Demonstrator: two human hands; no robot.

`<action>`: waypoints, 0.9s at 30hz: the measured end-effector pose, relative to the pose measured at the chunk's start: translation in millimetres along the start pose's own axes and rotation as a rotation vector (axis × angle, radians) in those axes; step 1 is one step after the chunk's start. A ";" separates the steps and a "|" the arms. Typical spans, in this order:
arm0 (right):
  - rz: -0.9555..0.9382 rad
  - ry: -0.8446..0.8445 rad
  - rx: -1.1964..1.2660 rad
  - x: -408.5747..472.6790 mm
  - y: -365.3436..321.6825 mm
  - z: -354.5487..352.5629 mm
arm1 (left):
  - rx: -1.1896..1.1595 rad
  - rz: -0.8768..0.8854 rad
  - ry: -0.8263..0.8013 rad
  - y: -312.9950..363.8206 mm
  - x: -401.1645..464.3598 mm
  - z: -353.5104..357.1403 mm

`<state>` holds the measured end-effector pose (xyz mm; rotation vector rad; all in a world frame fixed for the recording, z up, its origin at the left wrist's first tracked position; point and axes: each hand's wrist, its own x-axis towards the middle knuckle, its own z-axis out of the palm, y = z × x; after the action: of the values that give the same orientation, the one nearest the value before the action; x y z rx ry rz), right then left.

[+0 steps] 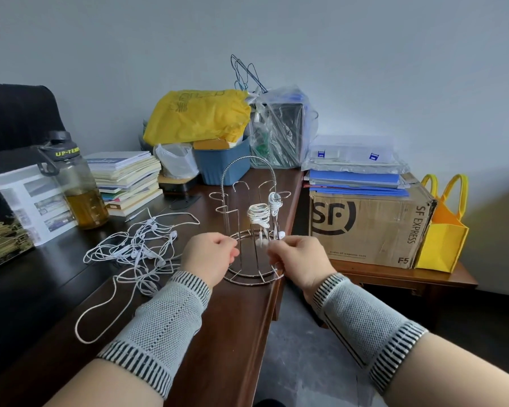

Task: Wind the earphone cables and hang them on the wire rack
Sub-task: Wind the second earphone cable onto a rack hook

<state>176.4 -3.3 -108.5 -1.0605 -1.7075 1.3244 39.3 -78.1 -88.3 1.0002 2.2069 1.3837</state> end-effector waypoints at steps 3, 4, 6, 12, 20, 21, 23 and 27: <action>-0.151 -0.109 -0.271 -6.0 3.9 6.7 | 0.336 0.128 0.031 -14.8 4.2 4.4; -0.193 -0.146 -0.373 -7.2 5.0 8.8 | 0.433 0.155 0.025 -18.1 4.2 5.8; -0.239 -0.183 -0.538 -7.1 6.7 13.0 | 0.593 0.202 -0.015 -22.9 4.0 8.1; -0.227 -0.125 -0.803 11.1 12.1 19.4 | 0.778 0.319 -0.157 -35.3 11.6 15.4; -0.351 -0.127 -1.151 20.1 12.3 52.9 | 0.747 0.354 -0.205 -46.6 30.7 4.5; -0.353 -0.138 -1.169 20.8 14.1 56.3 | 0.760 0.355 -0.216 -47.3 32.4 3.4; -0.330 -0.145 -1.163 23.0 13.8 58.9 | 0.774 0.357 -0.224 -49.4 36.1 2.4; -0.305 -0.138 -1.147 20.9 7.8 56.0 | 0.773 0.373 -0.232 -54.6 41.0 4.1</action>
<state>119.1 -4.7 -127.0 -1.1948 -2.6726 0.1255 -7.2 -60.9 -135.5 1.7908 2.4808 0.4376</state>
